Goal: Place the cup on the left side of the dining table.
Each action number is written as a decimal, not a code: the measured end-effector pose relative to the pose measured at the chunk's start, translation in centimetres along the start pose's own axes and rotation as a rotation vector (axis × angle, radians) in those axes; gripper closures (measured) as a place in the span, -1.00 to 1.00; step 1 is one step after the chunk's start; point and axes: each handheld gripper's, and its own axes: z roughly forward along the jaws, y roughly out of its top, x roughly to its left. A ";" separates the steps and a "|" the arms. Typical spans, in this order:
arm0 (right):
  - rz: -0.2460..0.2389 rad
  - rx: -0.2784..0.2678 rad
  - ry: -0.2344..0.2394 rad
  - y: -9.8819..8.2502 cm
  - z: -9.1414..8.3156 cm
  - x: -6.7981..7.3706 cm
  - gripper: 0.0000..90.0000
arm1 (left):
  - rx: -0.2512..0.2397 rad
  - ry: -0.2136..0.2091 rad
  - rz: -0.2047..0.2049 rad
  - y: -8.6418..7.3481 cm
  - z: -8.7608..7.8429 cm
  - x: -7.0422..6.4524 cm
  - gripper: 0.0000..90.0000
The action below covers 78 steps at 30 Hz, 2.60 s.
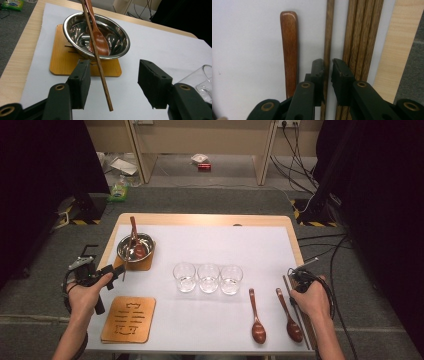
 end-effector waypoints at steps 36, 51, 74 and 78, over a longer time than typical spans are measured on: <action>0.009 -0.082 -0.017 1.5 -2.5 0.7 0.90 | -0.015 0.002 -0.003 0.2 -0.2 0.1 -0.05; 0.004 -0.254 -0.015 2.6 -4.9 1.1 0.90 | -0.025 0.003 -0.001 0.3 -0.4 0.1 -0.05; 0.040 -0.452 -0.002 3.5 -7.2 1.1 0.90 | -0.031 -0.001 0.003 0.4 -0.5 0.1 -0.04; 0.044 -0.476 -0.002 3.6 -7.4 1.2 0.90 | -0.036 -0.001 0.002 0.4 -0.6 0.1 -0.04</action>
